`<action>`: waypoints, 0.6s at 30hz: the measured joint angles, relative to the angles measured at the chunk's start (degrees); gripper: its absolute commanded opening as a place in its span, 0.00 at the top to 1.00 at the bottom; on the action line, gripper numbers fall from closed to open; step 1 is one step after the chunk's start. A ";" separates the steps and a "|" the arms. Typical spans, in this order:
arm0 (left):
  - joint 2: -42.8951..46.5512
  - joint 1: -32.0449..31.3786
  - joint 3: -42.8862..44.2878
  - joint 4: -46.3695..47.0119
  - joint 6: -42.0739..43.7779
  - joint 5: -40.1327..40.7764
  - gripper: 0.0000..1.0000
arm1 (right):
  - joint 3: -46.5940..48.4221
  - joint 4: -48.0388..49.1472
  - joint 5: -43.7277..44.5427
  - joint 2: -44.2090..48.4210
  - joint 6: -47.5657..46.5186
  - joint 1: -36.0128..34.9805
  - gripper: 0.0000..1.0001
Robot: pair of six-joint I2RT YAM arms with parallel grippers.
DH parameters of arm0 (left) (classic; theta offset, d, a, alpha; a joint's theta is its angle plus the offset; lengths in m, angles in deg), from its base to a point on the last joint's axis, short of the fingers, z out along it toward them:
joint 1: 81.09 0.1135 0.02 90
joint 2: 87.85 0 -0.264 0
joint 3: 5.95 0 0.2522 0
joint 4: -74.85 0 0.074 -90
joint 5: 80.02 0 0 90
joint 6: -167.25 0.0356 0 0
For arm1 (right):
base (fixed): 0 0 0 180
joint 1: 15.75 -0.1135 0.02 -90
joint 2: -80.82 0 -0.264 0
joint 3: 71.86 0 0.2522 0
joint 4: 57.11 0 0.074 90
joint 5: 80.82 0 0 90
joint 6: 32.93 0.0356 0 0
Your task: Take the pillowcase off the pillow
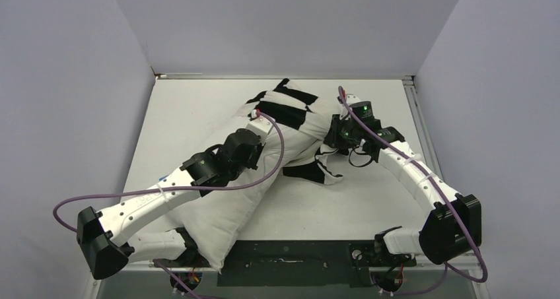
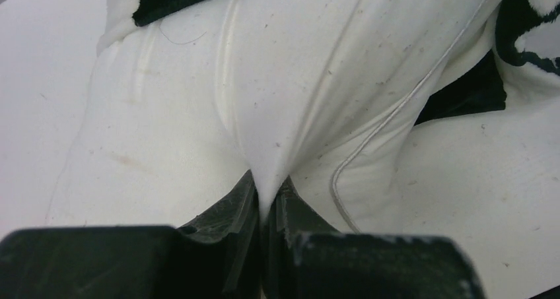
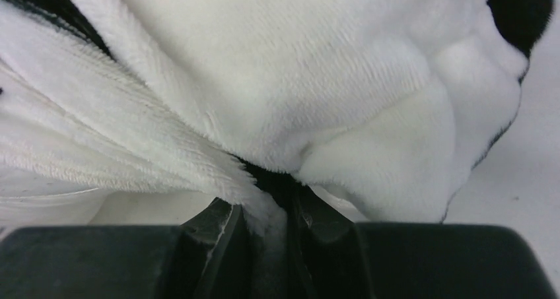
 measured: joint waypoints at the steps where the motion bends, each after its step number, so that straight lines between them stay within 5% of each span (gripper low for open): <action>1: 0.68 0.02 -0.68 0.76 0.59 -0.57 1.00 | 0.11 -0.63 -0.63 0.33 -0.02 1.14 0.95; 18: 10.80 2.34 -9.42 9.57 2.80 -9.57 1.00 | -0.76 -5.68 -11.58 4.79 2.67 15.69 0.95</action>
